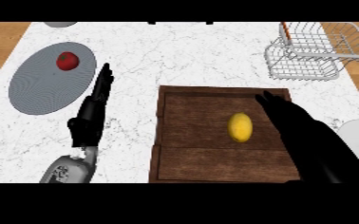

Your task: Pick the lemon from the tray and place it in the tiered basket

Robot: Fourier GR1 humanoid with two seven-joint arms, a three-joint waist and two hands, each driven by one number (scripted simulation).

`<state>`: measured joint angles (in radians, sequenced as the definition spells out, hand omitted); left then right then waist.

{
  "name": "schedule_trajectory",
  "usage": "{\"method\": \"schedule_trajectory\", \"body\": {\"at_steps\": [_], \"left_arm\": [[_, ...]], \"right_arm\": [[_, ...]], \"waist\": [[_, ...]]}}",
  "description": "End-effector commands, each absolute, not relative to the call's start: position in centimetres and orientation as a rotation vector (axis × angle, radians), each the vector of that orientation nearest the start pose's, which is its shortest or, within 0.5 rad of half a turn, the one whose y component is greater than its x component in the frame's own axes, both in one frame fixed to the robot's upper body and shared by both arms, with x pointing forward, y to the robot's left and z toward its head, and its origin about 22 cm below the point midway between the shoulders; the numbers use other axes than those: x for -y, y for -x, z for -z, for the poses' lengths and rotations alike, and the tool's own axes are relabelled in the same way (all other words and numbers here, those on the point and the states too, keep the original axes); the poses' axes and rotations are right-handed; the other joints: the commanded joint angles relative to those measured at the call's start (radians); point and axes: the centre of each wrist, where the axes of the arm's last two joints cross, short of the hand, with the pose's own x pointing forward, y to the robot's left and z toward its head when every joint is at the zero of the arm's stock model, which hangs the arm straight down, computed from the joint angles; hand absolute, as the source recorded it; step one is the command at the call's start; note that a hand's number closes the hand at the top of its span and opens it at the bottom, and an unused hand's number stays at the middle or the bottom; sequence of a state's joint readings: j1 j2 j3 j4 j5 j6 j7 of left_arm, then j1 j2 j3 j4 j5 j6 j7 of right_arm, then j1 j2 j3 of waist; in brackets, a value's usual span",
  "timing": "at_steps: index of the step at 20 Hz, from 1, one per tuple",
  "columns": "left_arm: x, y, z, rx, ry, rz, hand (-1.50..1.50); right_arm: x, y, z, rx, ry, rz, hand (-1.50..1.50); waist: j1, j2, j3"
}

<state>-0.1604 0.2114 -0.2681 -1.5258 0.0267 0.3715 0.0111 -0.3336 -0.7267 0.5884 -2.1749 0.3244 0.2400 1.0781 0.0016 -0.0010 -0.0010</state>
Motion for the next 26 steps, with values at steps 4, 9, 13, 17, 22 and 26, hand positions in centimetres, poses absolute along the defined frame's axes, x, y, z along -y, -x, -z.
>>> {"method": "schedule_trajectory", "body": {"at_steps": [4,9,13,17,22,26], "left_arm": [[-21.0,-26.4,-2.5,1.665,-0.189,0.118,0.00],[-21.1,-27.7,-5.4,1.664,-0.215,0.092,0.00],[-20.5,-27.5,-2.8,1.675,-0.184,0.093,0.00],[-20.5,-28.0,-3.8,1.668,-0.198,0.111,0.00],[-19.9,-26.7,-4.4,1.662,-0.210,0.107,0.00],[-20.2,-26.9,-2.2,1.657,-0.197,0.104,0.00]], "right_arm": [[17.8,-20.2,-15.6,0.955,0.873,-1.089,-1.50],[19.5,-20.8,-14.2,0.959,0.810,-1.067,-1.50],[19.6,-20.5,-14.4,0.961,0.794,-1.076,-1.50],[18.6,-21.0,-11.5,1.006,0.789,-1.084,-1.50],[19.0,-20.9,-12.3,1.001,0.756,-1.092,-1.50],[17.5,-23.7,-10.7,0.995,0.736,-1.092,-1.50]], "waist": [[0.000,0.000,0.000],[-0.002,0.000,0.001],[-0.003,0.000,0.001],[-0.002,0.001,0.001],[-0.002,0.000,0.001],[0.001,0.001,0.001]]}}
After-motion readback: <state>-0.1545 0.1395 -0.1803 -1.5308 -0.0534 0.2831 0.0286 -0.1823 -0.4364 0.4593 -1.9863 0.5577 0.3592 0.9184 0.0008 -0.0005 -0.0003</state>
